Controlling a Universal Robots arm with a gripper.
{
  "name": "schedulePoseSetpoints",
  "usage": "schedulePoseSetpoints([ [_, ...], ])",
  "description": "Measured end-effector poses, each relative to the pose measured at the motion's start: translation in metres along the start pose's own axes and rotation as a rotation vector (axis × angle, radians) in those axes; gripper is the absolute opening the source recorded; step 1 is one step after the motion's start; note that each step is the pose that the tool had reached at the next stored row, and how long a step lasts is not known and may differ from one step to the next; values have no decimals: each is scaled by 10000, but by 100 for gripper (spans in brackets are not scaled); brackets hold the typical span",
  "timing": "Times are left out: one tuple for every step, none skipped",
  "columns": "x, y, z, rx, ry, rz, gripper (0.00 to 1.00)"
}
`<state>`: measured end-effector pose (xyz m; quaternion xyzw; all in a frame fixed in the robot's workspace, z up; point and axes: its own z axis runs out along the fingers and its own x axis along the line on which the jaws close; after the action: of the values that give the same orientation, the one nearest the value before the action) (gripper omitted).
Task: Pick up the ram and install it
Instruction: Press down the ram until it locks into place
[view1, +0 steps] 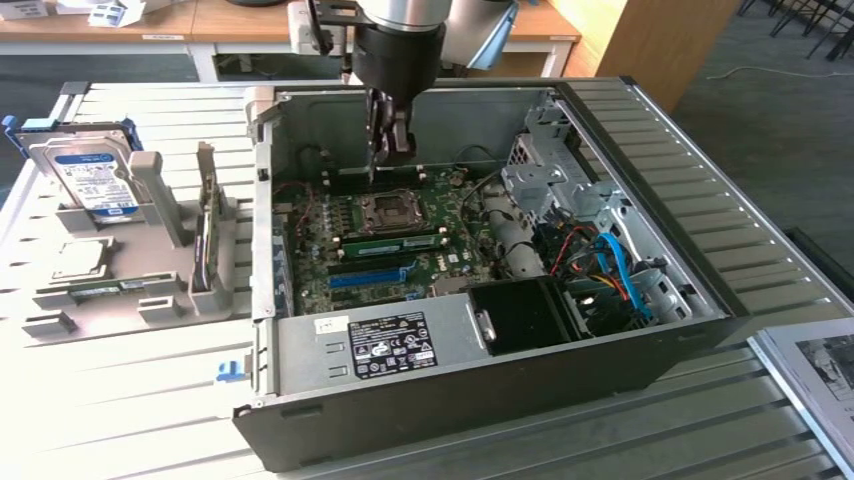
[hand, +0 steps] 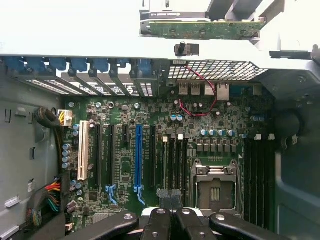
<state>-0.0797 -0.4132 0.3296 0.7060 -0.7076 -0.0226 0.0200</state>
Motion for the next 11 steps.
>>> schedulePoseSetpoints([
  [0, 0, 0, 0, 0, 1, 10],
  [0, -1, -1, 0, 1, 0, 10],
  [0, -6, -1, -1, 2, -2, 10],
  [1, -13, -2, -1, 3, -1, 10],
  [0, -23, -3, -1, 3, 0, 10],
  [0, -35, -3, -1, 2, 1, 10],
  [0, -51, -4, 0, 2, 0, 10],
  [0, -67, -4, 0, 1, 0, 10],
  [0, -84, -5, 0, 1, 0, 10],
  [0, -102, -7, 0, 1, 1, 10],
  [0, -122, -8, 0, 1, 1, 10],
])
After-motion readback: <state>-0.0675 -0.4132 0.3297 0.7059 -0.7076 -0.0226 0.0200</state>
